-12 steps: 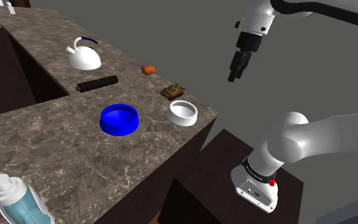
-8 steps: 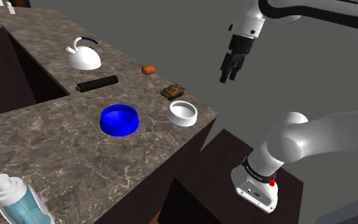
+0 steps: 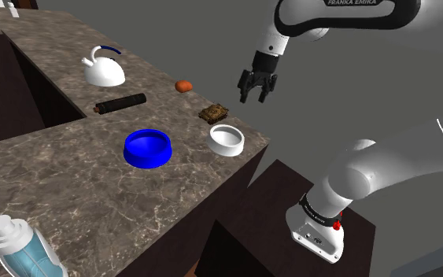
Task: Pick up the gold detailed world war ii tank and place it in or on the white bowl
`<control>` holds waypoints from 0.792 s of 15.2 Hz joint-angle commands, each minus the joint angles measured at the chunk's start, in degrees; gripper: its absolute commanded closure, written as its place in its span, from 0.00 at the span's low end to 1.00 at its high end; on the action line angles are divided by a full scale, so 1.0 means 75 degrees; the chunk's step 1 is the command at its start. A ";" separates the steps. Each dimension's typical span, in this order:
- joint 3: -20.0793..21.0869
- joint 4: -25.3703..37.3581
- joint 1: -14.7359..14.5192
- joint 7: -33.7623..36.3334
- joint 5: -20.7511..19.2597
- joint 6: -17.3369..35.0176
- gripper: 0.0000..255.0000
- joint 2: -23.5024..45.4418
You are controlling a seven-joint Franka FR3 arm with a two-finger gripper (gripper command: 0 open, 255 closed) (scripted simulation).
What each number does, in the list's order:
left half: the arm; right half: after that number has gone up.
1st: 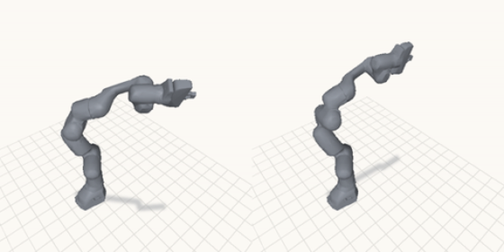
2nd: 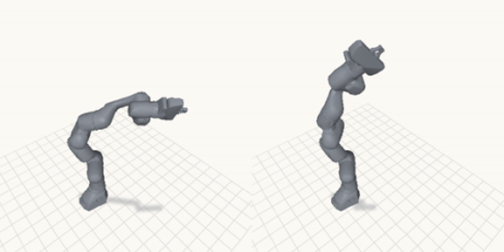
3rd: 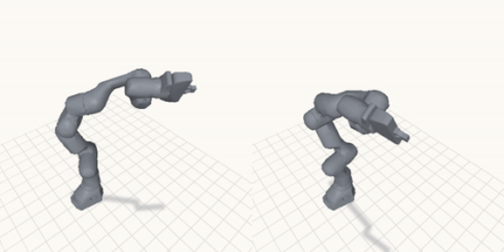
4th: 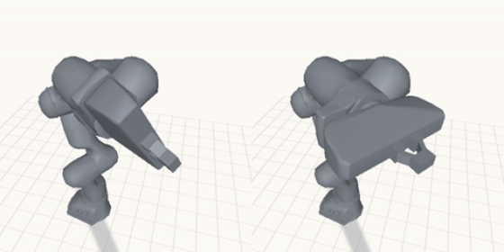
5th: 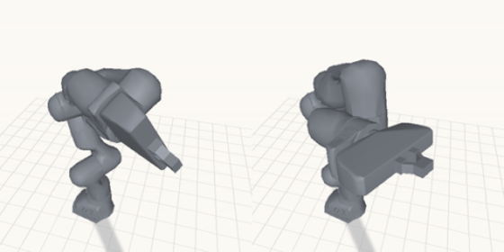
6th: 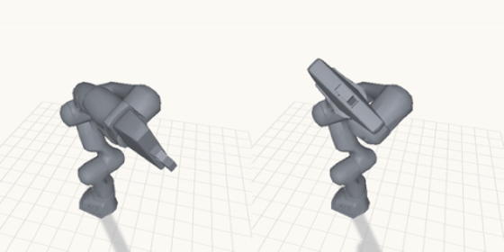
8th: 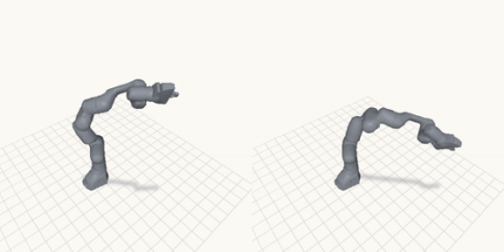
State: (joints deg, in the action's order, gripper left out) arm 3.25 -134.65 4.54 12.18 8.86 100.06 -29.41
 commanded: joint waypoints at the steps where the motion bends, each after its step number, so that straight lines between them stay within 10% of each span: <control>1: 0.0114 0.0244 0.0114 0.0502 0.0049 0.0389 0.00 0.0572; 12: 0.0264 0.1742 0.0653 0.2970 -0.0096 0.2079 0.00 0.3537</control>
State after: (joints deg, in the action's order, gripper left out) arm 5.38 -123.10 9.04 32.78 8.39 114.41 -5.49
